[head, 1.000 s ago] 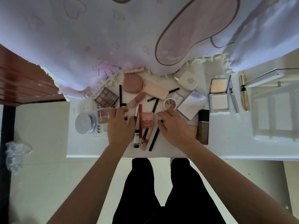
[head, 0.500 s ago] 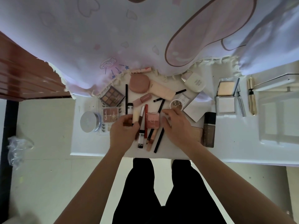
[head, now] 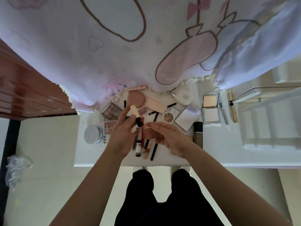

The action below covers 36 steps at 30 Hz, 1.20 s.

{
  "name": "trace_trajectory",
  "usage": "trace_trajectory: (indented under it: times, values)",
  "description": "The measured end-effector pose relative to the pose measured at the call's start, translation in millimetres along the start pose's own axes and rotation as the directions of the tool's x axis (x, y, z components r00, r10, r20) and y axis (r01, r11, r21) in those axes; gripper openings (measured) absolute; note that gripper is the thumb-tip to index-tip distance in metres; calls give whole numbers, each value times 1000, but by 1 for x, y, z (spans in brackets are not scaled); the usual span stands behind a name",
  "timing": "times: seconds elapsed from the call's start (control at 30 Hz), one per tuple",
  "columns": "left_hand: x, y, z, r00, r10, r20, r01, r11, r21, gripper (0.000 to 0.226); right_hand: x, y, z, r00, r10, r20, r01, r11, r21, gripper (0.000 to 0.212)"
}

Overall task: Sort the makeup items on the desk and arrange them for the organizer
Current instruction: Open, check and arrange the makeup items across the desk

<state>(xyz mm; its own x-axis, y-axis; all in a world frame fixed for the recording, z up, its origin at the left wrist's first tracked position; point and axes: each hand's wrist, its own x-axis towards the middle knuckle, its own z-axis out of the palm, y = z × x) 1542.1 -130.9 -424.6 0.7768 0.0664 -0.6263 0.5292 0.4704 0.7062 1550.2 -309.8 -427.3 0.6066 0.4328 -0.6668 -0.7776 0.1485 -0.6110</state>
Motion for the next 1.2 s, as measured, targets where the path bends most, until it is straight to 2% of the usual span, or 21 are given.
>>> trace_trajectory:
  times: [0.1,0.23,0.3,0.37,0.43,0.47,0.53,0.6,0.67,0.77,0.87,0.93,1.0,1.07,1.1,1.17,1.2]
  values:
    - [-11,4,14,997,82,-7,-80,987,137,27,-10,-15,5,999,32,14,-33,988,151,32]
    - [-21,12,23,969,246,-13,-228,914,337,14,-21,-27,5,999,-19,-43,26,983,181,25]
    - [-24,19,25,961,276,-27,-251,907,338,6,-26,-31,1,998,-27,-54,35,985,170,25]
    - [-27,25,30,957,289,-6,-273,911,309,9,-28,-33,-4,997,-42,-65,52,987,153,26]
    - [-29,29,34,955,294,21,-288,915,283,8,-31,-34,-7,991,-104,-86,110,991,71,23]
    - [-30,30,36,954,300,16,-292,912,288,10,-33,-35,-8,981,-164,-104,162,986,-30,21]
    - [-31,29,39,949,313,-36,-286,905,316,8,-37,-38,-7,940,-314,-135,263,917,-299,24]
    - [-32,27,41,942,321,-92,-281,910,305,5,-40,-42,-5,906,-401,-132,316,852,-418,23]
    - [-35,27,45,943,317,-105,-276,918,286,14,-42,-46,-2,927,-344,-147,273,891,-362,22]
    - [-37,25,48,944,318,-88,-278,910,308,20,-44,-51,-3,970,-179,-165,126,949,-289,39]
    - [-37,24,50,937,334,-106,-278,892,357,14,-46,-50,-9,962,-233,-142,175,926,-335,21]
    - [-37,25,49,941,318,-120,-266,909,320,20,-46,-50,-14,955,-263,-140,207,922,-326,30]
    - [-37,27,48,948,300,-109,-261,925,276,28,-48,-54,-14,979,-170,-116,134,955,-265,42]
    - [-38,26,49,949,301,-95,-264,922,283,29,-52,-56,-11,995,-59,-80,40,974,-221,42]
    - [-38,26,49,948,305,-93,-267,918,292,28,-52,-55,-11,996,-60,-65,45,976,-213,37]
    - [-38,26,49,946,307,-101,-268,921,283,29,-51,-52,-14,986,-156,-57,138,960,-242,25]
    - [-37,26,48,947,303,-105,-266,926,269,28,-51,-51,-15,976,-206,-67,184,950,-251,30]
